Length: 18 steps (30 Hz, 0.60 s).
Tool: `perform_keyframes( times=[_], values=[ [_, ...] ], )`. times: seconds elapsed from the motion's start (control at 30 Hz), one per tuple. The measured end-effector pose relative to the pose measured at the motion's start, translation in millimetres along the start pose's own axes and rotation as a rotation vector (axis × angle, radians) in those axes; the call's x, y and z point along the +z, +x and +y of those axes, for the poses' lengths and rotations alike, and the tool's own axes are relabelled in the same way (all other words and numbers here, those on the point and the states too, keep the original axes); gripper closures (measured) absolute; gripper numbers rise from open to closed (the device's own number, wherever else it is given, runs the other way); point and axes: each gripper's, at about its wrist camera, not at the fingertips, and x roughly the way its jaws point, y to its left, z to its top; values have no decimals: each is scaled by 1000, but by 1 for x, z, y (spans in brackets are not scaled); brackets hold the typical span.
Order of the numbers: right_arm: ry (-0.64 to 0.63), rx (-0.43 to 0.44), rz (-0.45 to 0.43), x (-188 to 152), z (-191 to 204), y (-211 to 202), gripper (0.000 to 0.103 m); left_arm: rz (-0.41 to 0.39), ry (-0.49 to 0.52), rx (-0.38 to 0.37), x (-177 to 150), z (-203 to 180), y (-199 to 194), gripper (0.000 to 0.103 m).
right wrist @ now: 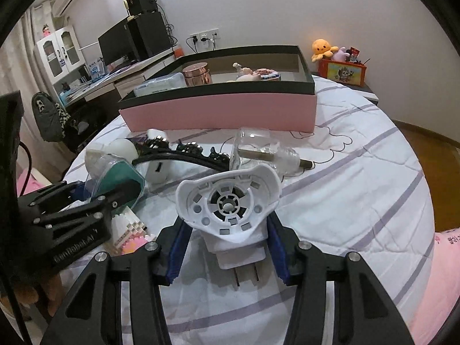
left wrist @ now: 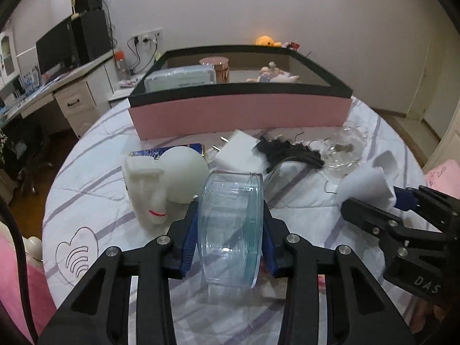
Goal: Organize rigid objects
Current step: 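Grasp the clear cup with the left tool while the right tool grasps the white fan part, then carry the clear cup and white fan part into the pink box and release both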
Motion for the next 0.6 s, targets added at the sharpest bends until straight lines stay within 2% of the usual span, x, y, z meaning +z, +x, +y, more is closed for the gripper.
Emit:
perform_keyframes(
  times=[0.13, 0.37, 0.6],
  values=[
    [-1, 18, -41, -1, 8, -9, 51, -45, -26, -26, -2, 3, -23, 64],
    [-38, 34, -135, 8, 28, -41, 51, -199, -32, -27, 11, 3, -79, 64],
    [-78, 20, -217, 28, 43, -66, 51, -258, -22, -25, 27, 4, -92, 64]
  ],
)
